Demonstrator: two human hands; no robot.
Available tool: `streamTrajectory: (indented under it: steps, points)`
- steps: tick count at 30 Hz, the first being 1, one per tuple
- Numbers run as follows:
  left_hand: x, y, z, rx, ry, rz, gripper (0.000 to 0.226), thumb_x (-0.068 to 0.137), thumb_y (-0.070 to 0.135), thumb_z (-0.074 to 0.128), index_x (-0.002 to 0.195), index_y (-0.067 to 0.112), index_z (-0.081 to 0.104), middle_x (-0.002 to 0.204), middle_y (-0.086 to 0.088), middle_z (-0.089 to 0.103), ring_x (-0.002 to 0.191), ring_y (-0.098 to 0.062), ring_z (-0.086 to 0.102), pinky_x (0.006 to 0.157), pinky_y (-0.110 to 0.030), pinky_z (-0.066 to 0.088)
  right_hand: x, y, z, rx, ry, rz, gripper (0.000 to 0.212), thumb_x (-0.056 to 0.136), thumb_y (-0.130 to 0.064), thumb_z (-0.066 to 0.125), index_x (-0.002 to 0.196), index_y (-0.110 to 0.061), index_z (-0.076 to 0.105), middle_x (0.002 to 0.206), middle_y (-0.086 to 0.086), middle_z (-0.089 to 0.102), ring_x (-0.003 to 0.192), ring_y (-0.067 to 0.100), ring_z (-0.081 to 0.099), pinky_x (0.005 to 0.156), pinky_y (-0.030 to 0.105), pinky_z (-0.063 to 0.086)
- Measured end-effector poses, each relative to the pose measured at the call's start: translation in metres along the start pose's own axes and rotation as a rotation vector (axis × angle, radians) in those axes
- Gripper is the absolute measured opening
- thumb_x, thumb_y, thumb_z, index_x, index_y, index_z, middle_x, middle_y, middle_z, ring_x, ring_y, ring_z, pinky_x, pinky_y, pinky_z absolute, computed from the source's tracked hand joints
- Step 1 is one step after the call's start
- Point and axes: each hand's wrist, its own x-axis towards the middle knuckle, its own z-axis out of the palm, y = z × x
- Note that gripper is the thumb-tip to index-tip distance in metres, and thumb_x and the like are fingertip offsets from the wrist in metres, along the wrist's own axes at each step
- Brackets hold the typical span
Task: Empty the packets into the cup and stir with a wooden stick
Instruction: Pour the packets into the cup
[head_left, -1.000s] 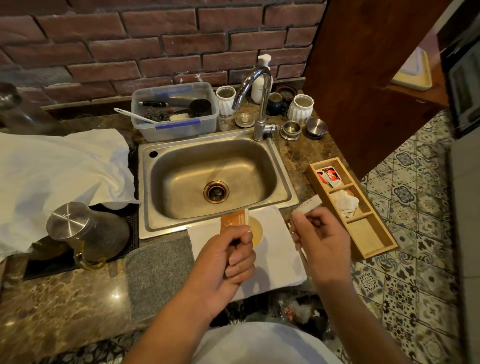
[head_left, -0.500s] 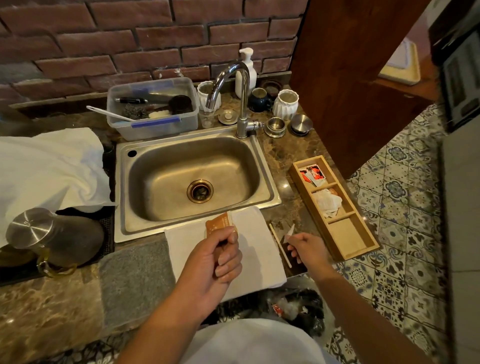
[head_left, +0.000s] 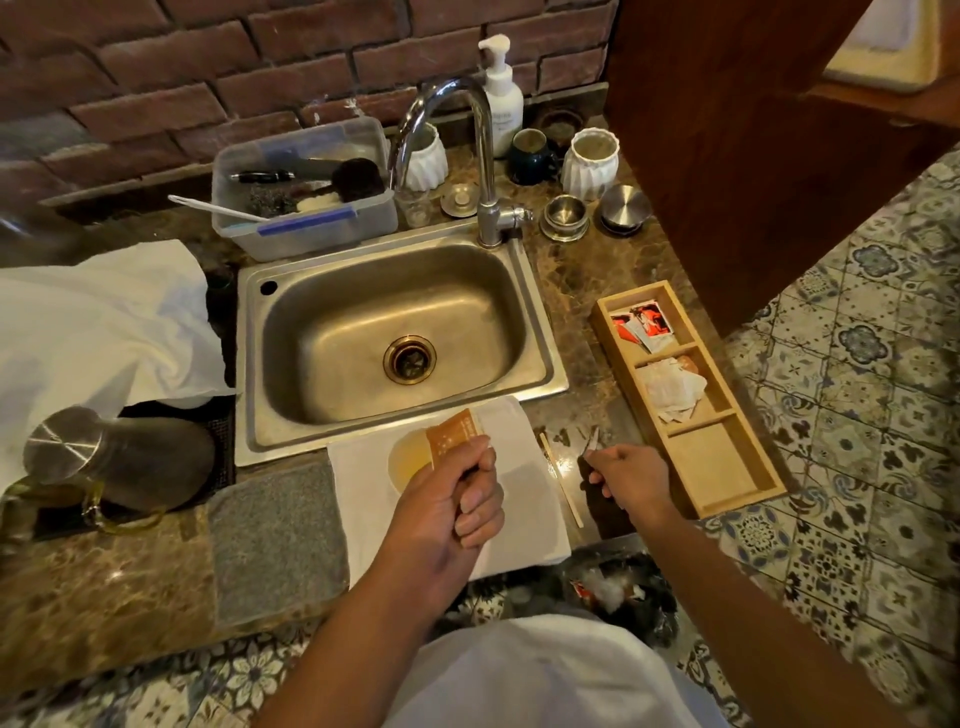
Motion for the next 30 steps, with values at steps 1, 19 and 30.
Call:
streamTrajectory:
  steps: [1, 19, 30]
  points:
    - [0.001, -0.002, 0.003, 0.002, 0.003, 0.002, 0.020, 0.094, 0.019, 0.057, 0.077, 0.008, 0.054, 0.044, 0.002, 0.038, 0.030, -0.005, 0.032, 0.029, -0.017, 0.025, 0.002, 0.000, -0.001, -0.003, 0.001, -0.002, 0.025, 0.092, -0.034, 0.072, 0.077, -0.015, 0.075, 0.071, 0.000, 0.076, 0.063, 0.013, 0.063, 0.064, 0.029, 0.053]
    - [-0.021, 0.001, -0.004, 0.105, -0.050, 0.003, 0.024, 0.098, 0.018, 0.054, 0.077, 0.006, 0.057, 0.044, 0.000, 0.039, 0.033, -0.007, 0.032, 0.033, -0.018, 0.029, -0.131, -0.127, -0.013, 0.124, -0.423, -0.574, 0.028, 0.101, -0.033, 0.058, 0.097, -0.016, 0.081, 0.088, -0.003, 0.078, 0.073, 0.009, 0.067, 0.062, 0.026, 0.052]
    - [-0.040, 0.013, -0.034, 0.237, -0.101, 0.018, 0.041, 0.098, 0.043, 0.056, 0.084, 0.006, 0.064, 0.051, -0.006, 0.048, 0.037, -0.012, 0.034, 0.041, -0.022, 0.028, -0.150, -0.149, 0.006, -0.045, -0.591, -0.643, 0.021, 0.097, -0.022, 0.066, 0.085, -0.010, 0.077, 0.064, -0.006, 0.065, 0.059, 0.003, 0.055, 0.057, 0.020, 0.042]
